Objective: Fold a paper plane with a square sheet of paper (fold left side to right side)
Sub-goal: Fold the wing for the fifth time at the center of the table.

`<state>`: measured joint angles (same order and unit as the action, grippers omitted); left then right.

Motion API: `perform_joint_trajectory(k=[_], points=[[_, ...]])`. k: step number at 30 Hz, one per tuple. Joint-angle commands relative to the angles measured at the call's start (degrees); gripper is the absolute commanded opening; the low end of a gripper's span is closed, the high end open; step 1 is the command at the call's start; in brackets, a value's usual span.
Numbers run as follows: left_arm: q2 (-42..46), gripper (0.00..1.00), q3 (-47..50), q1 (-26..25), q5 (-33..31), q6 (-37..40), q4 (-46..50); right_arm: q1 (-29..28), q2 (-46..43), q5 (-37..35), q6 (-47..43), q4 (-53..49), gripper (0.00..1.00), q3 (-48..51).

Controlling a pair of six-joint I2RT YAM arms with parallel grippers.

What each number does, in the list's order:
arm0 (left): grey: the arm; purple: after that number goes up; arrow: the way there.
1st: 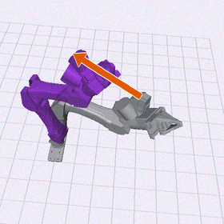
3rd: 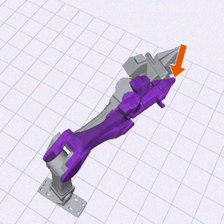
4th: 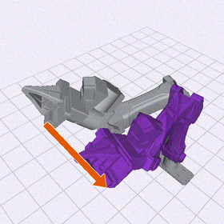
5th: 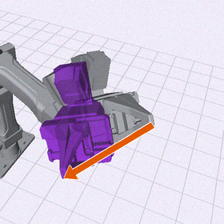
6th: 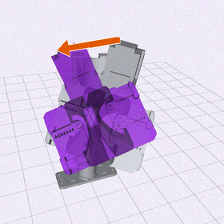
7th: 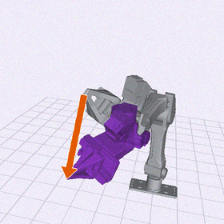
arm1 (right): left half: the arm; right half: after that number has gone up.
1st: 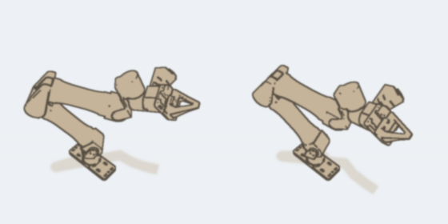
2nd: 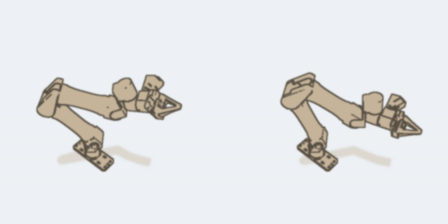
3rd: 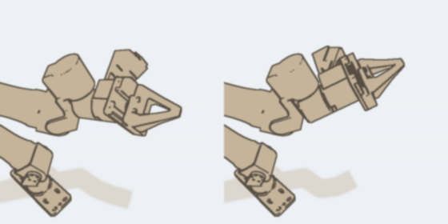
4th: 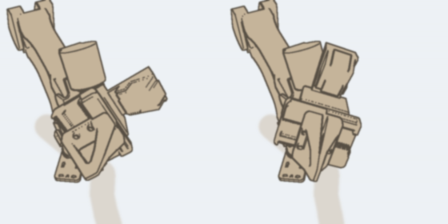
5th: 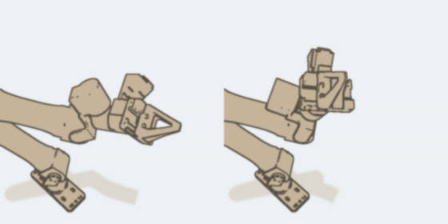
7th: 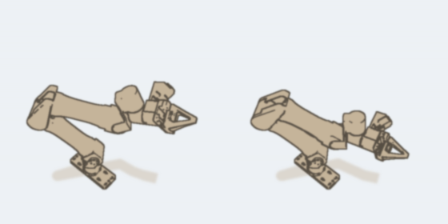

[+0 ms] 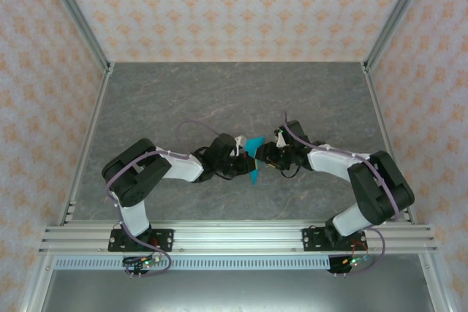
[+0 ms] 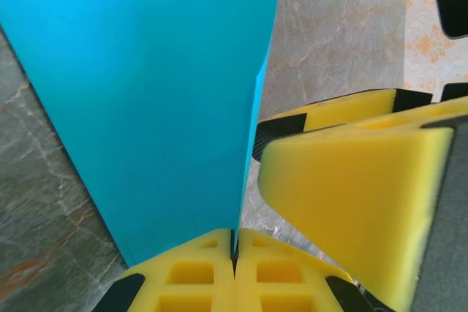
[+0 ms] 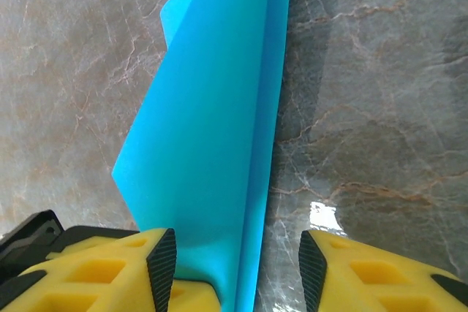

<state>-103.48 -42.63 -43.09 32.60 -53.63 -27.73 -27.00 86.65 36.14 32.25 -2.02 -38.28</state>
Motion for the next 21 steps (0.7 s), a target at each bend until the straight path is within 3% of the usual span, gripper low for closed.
perform_joint_trajectory(k=[1,21], points=[[-1.2,0.00,1.2,0.7,1.3,-1.7,-3.6,-0.5,0.9,-1.5,1.2,1.9,0.49,-1.8],[-3.4,0.00,2.5,1.9,2.3,-3.2,-6.0,-0.5,6.9,-2.7,4.0,4.4,0.42,-4.0]])
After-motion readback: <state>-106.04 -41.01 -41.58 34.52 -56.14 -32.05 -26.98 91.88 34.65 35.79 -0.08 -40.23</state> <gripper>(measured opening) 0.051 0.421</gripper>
